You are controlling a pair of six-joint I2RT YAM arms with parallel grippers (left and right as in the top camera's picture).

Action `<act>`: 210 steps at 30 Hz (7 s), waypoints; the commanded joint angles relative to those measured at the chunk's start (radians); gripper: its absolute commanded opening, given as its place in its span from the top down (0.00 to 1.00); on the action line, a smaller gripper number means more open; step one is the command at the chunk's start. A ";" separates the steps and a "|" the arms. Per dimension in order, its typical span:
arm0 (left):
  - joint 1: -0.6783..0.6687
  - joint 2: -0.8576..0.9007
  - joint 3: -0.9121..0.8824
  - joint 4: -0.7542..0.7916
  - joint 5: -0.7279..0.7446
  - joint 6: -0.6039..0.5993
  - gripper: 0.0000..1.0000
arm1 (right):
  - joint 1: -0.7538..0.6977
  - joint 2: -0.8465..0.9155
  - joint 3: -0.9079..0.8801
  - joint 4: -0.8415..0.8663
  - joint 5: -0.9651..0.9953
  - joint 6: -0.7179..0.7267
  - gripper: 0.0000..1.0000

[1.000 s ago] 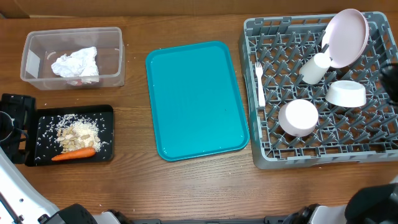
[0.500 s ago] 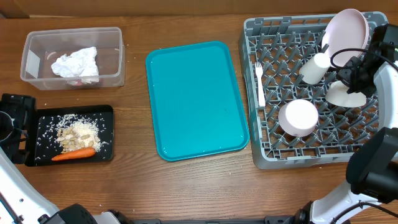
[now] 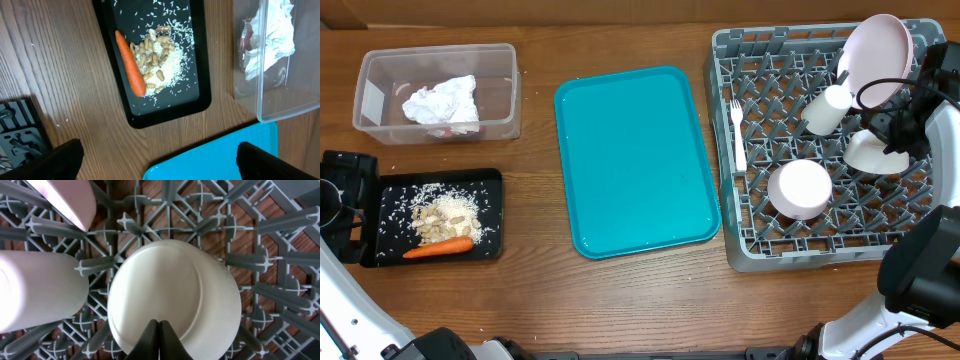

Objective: Sort waste into correct bins and load items into the dishwasher rack

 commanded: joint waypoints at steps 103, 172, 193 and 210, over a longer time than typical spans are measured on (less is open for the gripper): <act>-0.002 -0.001 -0.005 0.002 -0.006 -0.010 0.00 | 1.205 0.076 -0.340 0.573 -0.407 0.494 0.96; -0.002 -0.001 -0.005 0.002 -0.006 -0.010 0.00 | 1.234 -0.478 -0.299 -0.170 0.240 0.395 0.00; -0.002 -0.001 -0.005 0.002 -0.006 -0.010 0.00 | 1.088 -0.554 -0.300 -0.091 0.163 0.293 0.00; -0.002 -0.001 -0.005 0.002 -0.006 -0.010 0.00 | 0.495 -1.179 -1.023 0.622 -0.381 -0.107 0.00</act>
